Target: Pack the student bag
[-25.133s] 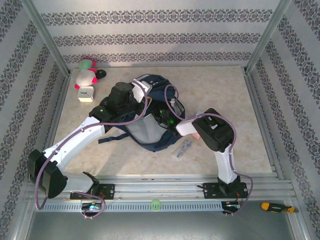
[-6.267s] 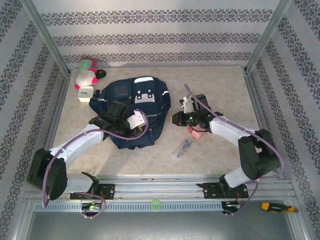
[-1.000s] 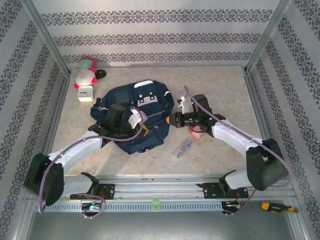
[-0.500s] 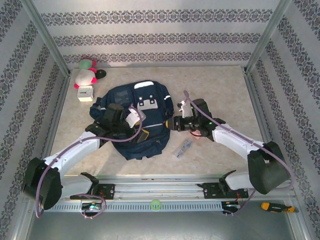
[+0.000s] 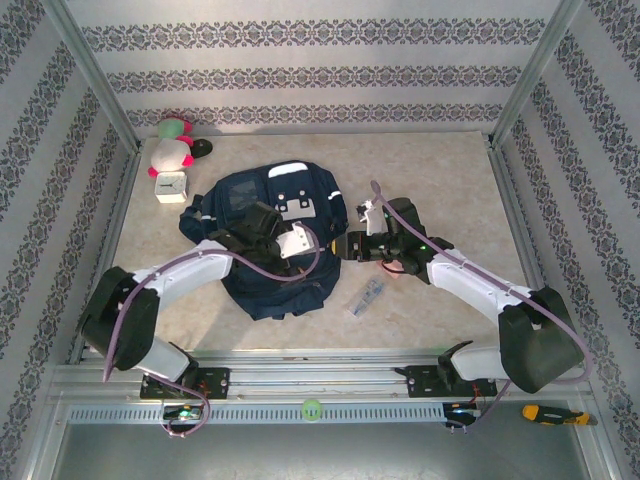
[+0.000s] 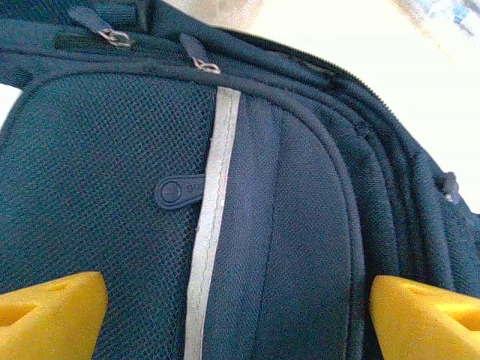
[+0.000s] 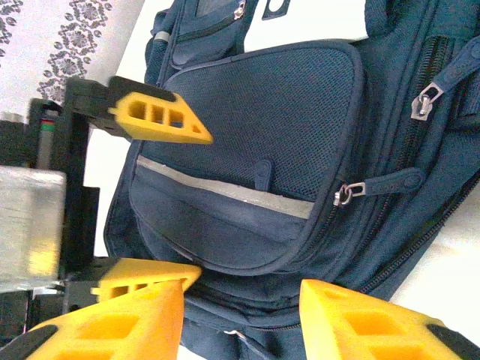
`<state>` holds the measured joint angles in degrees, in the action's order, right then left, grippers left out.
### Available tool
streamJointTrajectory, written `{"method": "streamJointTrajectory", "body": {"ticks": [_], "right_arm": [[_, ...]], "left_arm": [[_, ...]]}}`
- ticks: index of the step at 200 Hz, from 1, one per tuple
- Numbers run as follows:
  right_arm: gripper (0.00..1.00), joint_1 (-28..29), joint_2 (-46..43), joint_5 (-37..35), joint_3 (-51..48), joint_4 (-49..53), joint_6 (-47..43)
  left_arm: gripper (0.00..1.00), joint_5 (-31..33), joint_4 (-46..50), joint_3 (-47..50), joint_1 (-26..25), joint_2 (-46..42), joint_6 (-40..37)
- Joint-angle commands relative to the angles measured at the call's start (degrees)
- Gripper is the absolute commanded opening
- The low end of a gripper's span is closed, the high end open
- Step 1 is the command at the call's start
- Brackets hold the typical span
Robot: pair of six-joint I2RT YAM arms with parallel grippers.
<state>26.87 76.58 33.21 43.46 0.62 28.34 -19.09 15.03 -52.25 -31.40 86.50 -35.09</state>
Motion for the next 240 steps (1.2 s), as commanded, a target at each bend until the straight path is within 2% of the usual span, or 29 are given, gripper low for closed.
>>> {"method": "streamJointTrajectory", "body": {"ticks": [1,22,32,38,48,57,71,77,108,128,163,213,240], "right_arm": [[0.46,0.72,-0.52,-1.52,-1.16,-0.14,0.30],[0.47,0.90,-0.68,-1.80,-1.54,-0.36,0.26],[0.47,0.90,-0.97,-1.93,-1.67,-0.36,-0.08],[0.47,0.90,-1.29,-2.30,-1.79,-0.29,-0.33],[0.48,0.82,-1.79,-2.77,-2.13,-0.18,-0.69],[0.48,0.73,-2.27,-3.05,-2.46,-0.14,-0.98],[0.48,0.64,-3.03,-3.26,-2.90,-0.10,-1.42],[0.49,0.59,-3.33,-3.26,-3.18,-0.03,-1.79],[0.51,0.55,-5.53,-3.35,-4.39,-0.34,-4.34],[0.52,0.61,-7.14,-2.57,-4.85,-0.97,-6.59],[0.54,4.00,-8.90,-1.84,-4.73,-0.97,-13.15],[0.54,4.83,-9.84,1.05,-3.15,-2.39,-12.49],[0.56,4.79,-10.93,-2.35,-3.18,-4.34,-13.21]], "left_arm": [[0.91,4.19,-1.06,-1.73,-1.42,2.53,-4.31],[0.89,8.58,-4.16,-1.42,-2.08,5.19,-4.26],[0.83,10.93,-6.23,-1.17,-2.23,5.89,-3.35],[0.75,12.05,-7.30,-1.02,-2.18,5.90,-2.75],[0.55,12.92,-8.72,-0.84,-2.21,5.35,-1.78],[0.41,12.77,-9.22,-0.87,-2.18,4.33,-1.31],[0.09,12.36,-7.45,-2.27,-2.17,1.74,0.07],[0.00,12.26,-6.45,-3.13,-2.18,0.25,0.83],[0.00,10.79,-3.33,-7.17,-1.32,-8.30,2.26],[0.00,9.97,-0.71,-10.94,0.40,-10.79,2.80],[0.00,7.70,1.08,-14.18,2.32,-12.23,3.06],[0.00,6.09,-1.12,-12.33,3.27,-12.93,4.23],[0.00,5.34,-4.33,-10.55,3.20,-14.08,5.90]]}}
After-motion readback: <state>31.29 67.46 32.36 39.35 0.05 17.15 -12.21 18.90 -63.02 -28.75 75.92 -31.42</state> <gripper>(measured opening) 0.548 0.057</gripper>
